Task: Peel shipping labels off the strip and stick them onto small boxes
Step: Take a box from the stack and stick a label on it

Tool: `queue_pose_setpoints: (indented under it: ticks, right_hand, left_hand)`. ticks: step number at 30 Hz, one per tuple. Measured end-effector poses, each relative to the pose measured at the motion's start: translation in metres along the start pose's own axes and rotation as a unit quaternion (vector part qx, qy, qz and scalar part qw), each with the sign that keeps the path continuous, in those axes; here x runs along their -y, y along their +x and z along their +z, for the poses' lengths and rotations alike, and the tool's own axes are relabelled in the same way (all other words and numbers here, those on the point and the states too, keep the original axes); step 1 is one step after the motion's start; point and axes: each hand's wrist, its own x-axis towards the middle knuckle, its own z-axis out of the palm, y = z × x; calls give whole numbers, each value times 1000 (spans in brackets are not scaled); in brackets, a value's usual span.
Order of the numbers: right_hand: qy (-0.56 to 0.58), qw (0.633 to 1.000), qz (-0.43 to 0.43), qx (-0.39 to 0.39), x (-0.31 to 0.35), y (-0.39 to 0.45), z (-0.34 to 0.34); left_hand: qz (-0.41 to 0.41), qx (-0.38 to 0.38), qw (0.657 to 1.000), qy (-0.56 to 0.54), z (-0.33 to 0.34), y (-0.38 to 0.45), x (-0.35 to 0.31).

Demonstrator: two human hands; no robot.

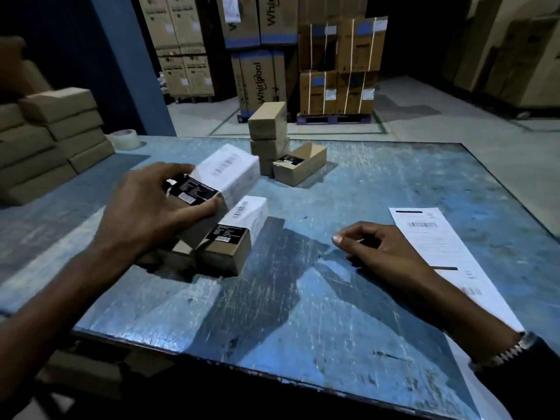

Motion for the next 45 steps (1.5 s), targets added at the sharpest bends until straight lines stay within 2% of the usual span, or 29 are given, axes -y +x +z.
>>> queue_pose_setpoints:
  ticks: [3, 6, 12, 19, 25, 34, 38, 41, 45]
  right_hand:
    - [0, 1000, 5, -18, -6, 5, 1]
    - [-14, 1000, -4, -10, -9, 6, -1]
    - [-31, 999, -1, 15, -8, 4, -5]
    - [-34, 999, -6, 36, -9, 3, -7]
    - [-67, 996, -18, 52, -7, 5, -8]
    - [-75, 996, -19, 53, -5, 4, -8]
    - [-87, 995, -23, 54, -5, 2, -8]
    - [-84, 995, -24, 55, -5, 1, -9]
    - [-84, 994, -24, 59, -5, 1, -9]
  left_hand:
    - [-37, -38, 995, 82, 2, -1, 12]
    - [-70, -41, 982, 168, 9, 1, 15]
    - [-82, -46, 967, 235, 21, 9, 16]
    - [-45, -40, 956, 289, 29, 14, 24]
    - [-47, -29, 948, 314, 27, 10, 21]
    - [-67, 37, 926, 369, 25, 11, 16]
    - [-54, 18, 908, 416, 32, 5, 6]
    - [-73, 12, 913, 401, 37, 2, 5]
    - [-58, -6, 914, 402, 40, 0, 6]
